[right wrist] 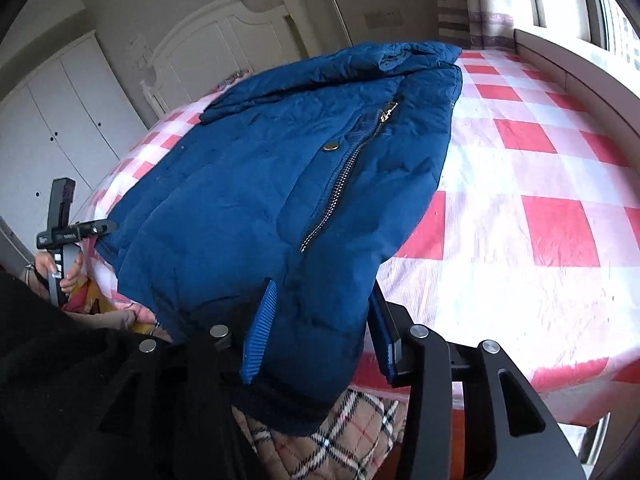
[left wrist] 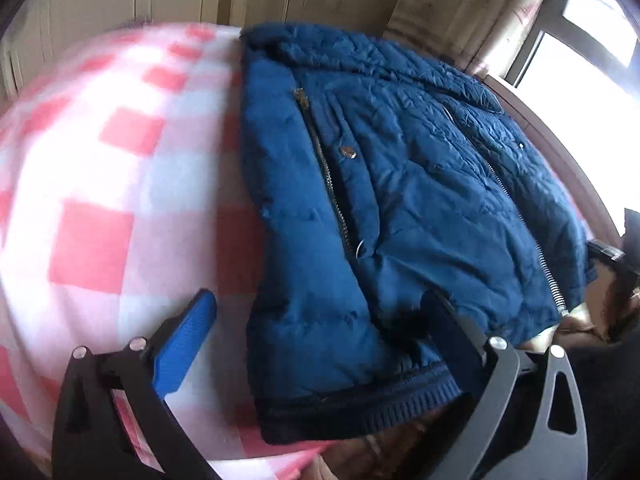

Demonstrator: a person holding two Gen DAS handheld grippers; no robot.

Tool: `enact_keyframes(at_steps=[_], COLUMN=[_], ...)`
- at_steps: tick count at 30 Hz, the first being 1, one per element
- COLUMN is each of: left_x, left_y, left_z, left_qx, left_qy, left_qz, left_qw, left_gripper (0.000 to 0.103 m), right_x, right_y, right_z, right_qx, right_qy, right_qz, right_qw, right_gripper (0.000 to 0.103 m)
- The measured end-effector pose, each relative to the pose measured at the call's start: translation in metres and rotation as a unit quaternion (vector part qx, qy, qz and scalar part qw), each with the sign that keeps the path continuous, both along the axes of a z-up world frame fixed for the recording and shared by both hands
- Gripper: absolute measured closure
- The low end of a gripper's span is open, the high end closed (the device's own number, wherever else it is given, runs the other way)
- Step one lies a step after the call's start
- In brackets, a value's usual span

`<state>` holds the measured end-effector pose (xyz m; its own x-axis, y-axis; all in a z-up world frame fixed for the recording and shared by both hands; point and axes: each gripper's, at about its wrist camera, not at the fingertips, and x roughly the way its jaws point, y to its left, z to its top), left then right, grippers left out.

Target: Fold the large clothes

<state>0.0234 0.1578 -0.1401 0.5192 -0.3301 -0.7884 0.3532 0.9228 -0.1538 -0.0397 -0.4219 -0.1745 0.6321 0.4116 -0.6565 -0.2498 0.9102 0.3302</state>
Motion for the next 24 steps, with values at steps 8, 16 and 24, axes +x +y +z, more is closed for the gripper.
enact_keyframes(at_steps=[8, 16, 24], left_x=[0.002, -0.054, -0.087], left_y=[-0.002, 0.044, 0.077], left_z=[0.029, 0.11, 0.168], left_qx=[-0.136, -0.294, -0.378], left_qy=[-0.043, -0.158, -0.214], left_qz=[-0.012, -0.036, -0.069], left_qw=[0.9897, 0.9422, 0.8983], left_gripper=[0.083, 0.085, 0.077], right_x=[0.003, -0.057, -0.091], right_y=[0.021, -0.024, -0.027], right_z=[-0.001, 0.094, 0.159], right_qx=[0.03, 0.172, 0.18], right_qy=[-0.05, -0.209, -0.306], right_qz=[-0.031, -0.017, 0.012], right_qw=[0.998, 0.963, 0.935], right_gripper=[0.08, 0.086, 0.086])
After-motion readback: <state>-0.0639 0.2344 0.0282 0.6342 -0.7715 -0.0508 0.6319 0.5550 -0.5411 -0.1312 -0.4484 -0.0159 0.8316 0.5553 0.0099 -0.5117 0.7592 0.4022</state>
